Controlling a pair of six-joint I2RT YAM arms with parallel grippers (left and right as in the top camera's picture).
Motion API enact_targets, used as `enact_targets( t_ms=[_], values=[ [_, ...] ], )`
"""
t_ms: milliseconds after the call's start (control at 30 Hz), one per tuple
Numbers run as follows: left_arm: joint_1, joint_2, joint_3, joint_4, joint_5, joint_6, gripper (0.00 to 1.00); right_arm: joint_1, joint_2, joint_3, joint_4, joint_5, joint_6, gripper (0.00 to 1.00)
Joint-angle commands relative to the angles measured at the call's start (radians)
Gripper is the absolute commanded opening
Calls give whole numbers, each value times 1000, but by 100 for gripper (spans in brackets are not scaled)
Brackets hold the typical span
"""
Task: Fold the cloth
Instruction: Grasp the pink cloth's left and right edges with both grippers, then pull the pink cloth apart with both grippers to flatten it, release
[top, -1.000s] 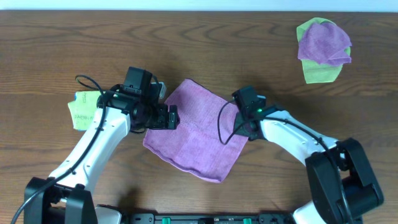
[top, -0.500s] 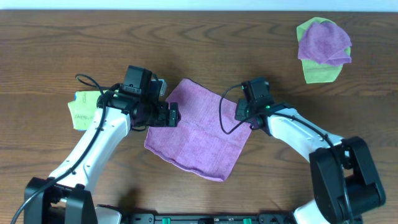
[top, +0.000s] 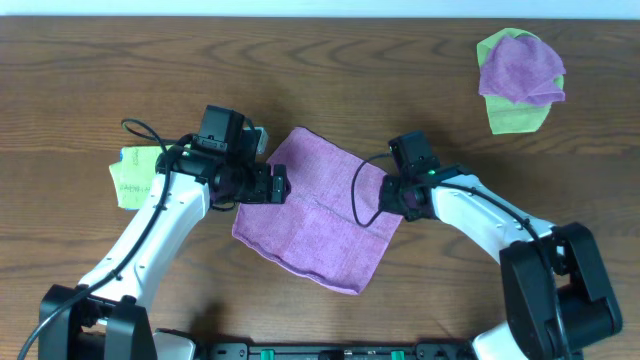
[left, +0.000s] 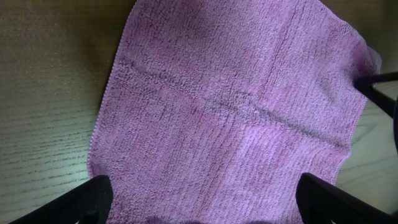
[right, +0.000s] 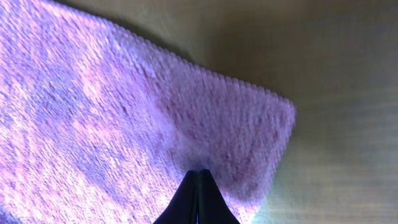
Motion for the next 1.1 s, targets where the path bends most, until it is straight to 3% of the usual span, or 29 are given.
enact_targets(
  t_ms=[0,600,1067],
  values=[
    [-4,5,16,0,3,-4,95,14,-23,1,-23,-15,-10,1],
    [-4,5,16,-14,8,-5,96,17,19,-100,133,69,-18,1],
    [-4,5,16,-20,8,-4,96,-24,155,-95,385,153,-32,1]
  ],
)
